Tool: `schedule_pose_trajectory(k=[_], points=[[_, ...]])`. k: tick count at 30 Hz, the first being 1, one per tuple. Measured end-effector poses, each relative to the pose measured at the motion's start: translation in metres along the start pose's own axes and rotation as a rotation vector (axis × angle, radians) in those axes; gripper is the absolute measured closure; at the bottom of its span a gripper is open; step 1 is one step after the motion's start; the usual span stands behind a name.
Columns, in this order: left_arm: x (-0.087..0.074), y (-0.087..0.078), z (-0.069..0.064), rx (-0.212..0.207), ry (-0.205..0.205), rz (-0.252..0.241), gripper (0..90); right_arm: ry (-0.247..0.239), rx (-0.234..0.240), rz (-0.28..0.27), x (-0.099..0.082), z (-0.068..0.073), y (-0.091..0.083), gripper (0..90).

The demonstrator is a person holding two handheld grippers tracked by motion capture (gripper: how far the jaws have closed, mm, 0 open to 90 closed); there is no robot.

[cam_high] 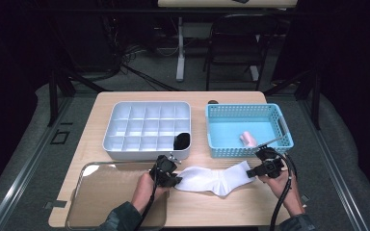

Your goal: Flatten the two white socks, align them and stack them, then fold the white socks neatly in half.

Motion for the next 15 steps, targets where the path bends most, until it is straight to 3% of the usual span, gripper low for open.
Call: schedule_pose_trajectory(k=[4, 10, 15], points=[[0.001, 0.001, -0.001, 0.003, 0.004, -0.003, 80.6, -0.006, 0.009, -0.001, 0.000, 0.002, -0.002, 78.4], [0.001, 0.001, -0.001, 0.001, 0.002, -0.007, 80.7, 0.001, 0.063, -0.034, 0.002, 0.008, -0.010, 78.5], [0.001, 0.001, -0.002, 0.005, 0.010, -0.009, 80.7, -0.009, 0.071, -0.058, 0.003, 0.012, -0.015, 78.4]])
Point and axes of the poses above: each handheld gripper's, and its own axes: y roughly forward along the jaws, x roughly out of its top, z roughly to its left, the point moved 8 cm from there along y, roughly forward along the jaws, and after that the axes turned 10 degrees about x, right-handed, at the moved point
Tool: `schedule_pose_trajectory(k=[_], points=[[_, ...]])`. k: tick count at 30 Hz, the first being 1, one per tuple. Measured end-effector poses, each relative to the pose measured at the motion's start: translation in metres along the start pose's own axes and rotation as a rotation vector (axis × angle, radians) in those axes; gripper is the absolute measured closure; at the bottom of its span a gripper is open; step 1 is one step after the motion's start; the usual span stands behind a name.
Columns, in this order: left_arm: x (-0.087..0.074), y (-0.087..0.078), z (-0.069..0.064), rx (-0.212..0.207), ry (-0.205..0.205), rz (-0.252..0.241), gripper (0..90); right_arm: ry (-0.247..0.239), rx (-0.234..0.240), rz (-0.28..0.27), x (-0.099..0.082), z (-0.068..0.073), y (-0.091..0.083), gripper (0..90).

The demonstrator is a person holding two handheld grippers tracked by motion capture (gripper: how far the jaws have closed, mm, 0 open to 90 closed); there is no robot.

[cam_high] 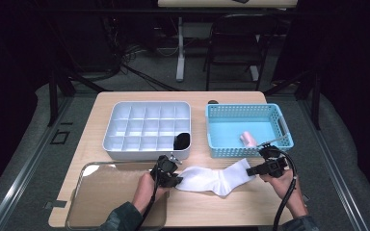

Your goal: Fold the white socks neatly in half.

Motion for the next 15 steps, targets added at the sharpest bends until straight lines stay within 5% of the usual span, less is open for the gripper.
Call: schedule_pose_trajectory(k=[15], points=[[0.002, 0.002, -0.002, -0.004, -0.003, -0.007, 81.8, -0.036, 0.100, -0.071, 0.011, 0.024, -0.010, 78.4]])
Point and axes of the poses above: each handheld gripper's, and its own axes: y roughly forward along the jaws, x roughly out of its top, z roughly to its left, the point moved 8 cm from there along y, roughly forward along the jaws, and after that the axes turned 10 degrees about x, right-handed, at the moved point
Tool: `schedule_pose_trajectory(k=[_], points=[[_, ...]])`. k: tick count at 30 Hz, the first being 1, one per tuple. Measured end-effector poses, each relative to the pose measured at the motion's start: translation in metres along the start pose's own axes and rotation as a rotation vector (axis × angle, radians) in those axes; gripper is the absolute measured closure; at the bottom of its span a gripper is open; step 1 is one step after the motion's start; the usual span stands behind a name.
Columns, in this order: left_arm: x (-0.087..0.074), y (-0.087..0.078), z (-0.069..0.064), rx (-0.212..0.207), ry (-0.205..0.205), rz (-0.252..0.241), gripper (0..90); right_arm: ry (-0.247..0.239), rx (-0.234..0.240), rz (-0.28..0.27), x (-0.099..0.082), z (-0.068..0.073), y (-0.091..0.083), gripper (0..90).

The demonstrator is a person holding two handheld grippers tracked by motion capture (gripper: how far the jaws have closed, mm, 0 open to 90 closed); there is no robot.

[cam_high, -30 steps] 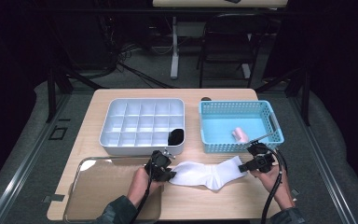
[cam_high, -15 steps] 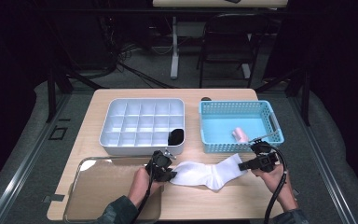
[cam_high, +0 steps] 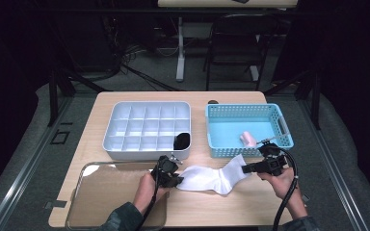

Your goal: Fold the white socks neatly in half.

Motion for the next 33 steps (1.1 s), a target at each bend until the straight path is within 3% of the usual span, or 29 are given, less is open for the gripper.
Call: schedule_pose_trajectory(k=[9, 19, 26, 33], points=[[0.003, 0.002, -0.002, -0.007, -0.012, -0.013, 82.0, -0.025, 0.029, -0.010, 0.004, 0.012, 0.002, 78.3], [0.007, 0.005, -0.007, -0.021, -0.014, -0.018, 81.9, -0.036, 0.105, -0.035, 0.011, 0.028, 0.006, 78.3], [0.012, 0.008, -0.011, -0.040, -0.030, -0.022, 81.9, -0.076, 0.149, -0.017, 0.016, 0.048, 0.022, 78.1], [0.016, 0.011, -0.015, -0.061, -0.055, -0.022, 81.5, -0.124, 0.123, 0.032, 0.024, 0.062, 0.053, 78.0]])
Point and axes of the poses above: each handheld gripper's, and its own axes: y roughly forward along the jaws, x roughly out of its top, z roughly to its left, the point moved 8 cm from there along y, roughly forward along the jaws, and after that the axes turned 10 degrees about x, right-handed, at the moved point
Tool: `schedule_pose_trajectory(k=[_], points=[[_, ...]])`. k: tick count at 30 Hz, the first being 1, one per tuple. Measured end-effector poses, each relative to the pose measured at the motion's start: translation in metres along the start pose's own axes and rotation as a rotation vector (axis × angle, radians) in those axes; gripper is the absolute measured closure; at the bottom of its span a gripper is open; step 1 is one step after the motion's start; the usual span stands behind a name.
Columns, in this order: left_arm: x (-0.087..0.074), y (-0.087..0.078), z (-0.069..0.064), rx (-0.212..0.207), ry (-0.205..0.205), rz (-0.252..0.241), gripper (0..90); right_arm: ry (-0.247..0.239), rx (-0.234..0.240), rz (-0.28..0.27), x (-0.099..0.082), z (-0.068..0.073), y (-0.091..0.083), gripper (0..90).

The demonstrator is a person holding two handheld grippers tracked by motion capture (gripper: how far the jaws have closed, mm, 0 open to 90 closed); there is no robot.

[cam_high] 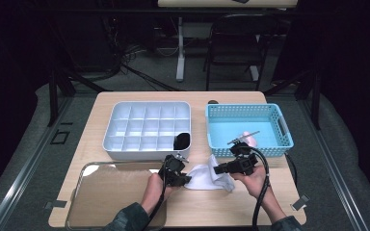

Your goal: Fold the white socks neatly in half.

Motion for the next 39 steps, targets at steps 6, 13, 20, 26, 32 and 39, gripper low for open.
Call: schedule_pose_trajectory(k=[6, 13, 20, 26, 32, 39], points=[[0.001, 0.001, -0.001, -0.017, -0.020, -0.003, 81.0, -0.013, -0.006, 0.036, 0.004, 0.005, 0.023, 77.8], [0.001, 0.002, 0.000, -0.018, -0.023, -0.006, 79.8, -0.001, -0.041, 0.053, 0.002, 0.001, 0.039, 77.3], [0.002, 0.000, -0.001, -0.027, -0.033, 0.000, 74.7, -0.016, -0.049, 0.102, -0.003, 0.001, 0.054, 73.4], [0.003, -0.025, 0.002, 0.015, -0.034, -0.036, 46.4, -0.024, 0.017, 0.028, -0.001, 0.012, 0.025, 42.4], [0.014, -0.042, -0.002, 0.019, -0.011, -0.076, 40.8, 0.052, -0.156, -0.041, -0.021, -0.031, -0.021, 40.4], [0.019, -0.022, 0.000, -0.018, -0.054, -0.063, 39.5, 0.179, -0.078, -0.019, -0.031, -0.047, 0.001, 45.1]])
Point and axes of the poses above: each handheld gripper's, and its own axes: y roughly forward along the jaws, x roughly out of its top, z roughly to its left, the point moved 8 cm from there along y, roughly forward along the jaws, and after that the axes turned 10 degrees about x, right-handed, at the moved point
